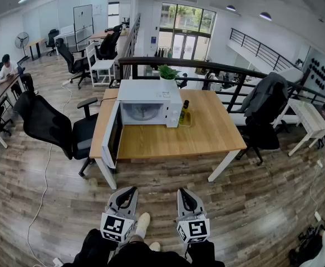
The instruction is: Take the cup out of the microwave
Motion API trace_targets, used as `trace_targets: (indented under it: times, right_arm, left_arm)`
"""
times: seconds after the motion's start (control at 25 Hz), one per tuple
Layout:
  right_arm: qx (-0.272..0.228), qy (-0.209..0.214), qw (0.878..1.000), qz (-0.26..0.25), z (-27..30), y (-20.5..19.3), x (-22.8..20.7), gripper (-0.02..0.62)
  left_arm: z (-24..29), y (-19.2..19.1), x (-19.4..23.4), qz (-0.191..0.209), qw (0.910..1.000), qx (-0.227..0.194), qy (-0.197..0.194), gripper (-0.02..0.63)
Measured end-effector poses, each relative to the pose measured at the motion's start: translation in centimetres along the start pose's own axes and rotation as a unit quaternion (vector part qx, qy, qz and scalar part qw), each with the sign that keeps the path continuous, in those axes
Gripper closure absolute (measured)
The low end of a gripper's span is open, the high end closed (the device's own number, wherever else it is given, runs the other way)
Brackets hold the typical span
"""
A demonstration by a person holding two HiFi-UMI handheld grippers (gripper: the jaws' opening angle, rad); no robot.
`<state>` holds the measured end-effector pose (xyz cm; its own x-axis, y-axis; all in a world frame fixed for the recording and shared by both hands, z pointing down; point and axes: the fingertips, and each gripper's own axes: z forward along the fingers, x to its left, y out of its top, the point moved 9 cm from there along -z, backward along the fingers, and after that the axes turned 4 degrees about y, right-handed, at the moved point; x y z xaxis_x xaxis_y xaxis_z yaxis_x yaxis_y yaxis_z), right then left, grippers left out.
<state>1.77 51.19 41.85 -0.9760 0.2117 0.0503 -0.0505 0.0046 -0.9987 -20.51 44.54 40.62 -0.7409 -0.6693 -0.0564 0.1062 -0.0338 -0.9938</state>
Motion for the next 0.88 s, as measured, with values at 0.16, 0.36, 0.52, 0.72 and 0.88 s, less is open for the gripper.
trace_targets:
  times: [0.16, 0.36, 0.52, 0.72, 0.88]
  right_arm:
    - [-0.004, 0.001, 1.000, 0.003, 0.7, 0.2, -0.2, 0.581]
    - [0.002, 0.000, 1.000, 0.002, 1.8, -0.2, -0.7, 0.580]
    - [0.007, -0.004, 1.000, 0.004, 3.4, -0.4, -1.5, 0.580]
    - [0.013, -0.007, 1.000, 0.006, 6.0, -0.5, -3.1, 0.580]
    - [0.013, -0.007, 1.000, 0.009, 8.9, -0.4, -4.9, 0.580]
  left_arm:
    - [0.4, -0.1, 0.5, -0.002, 1.0000, 0.002, 0.001, 0.578]
    - [1.6, -0.5, 1.1, -0.006, 1.0000, 0.007, 0.000, 0.578]
    - [3.5, -0.7, 2.0, -0.009, 0.9999, 0.012, -0.004, 0.578]
    - [6.4, -0.6, 3.1, -0.011, 0.9997, 0.019, -0.010, 0.578]
    - [9.7, -0.2, 4.4, -0.012, 0.9996, 0.021, -0.012, 0.578]
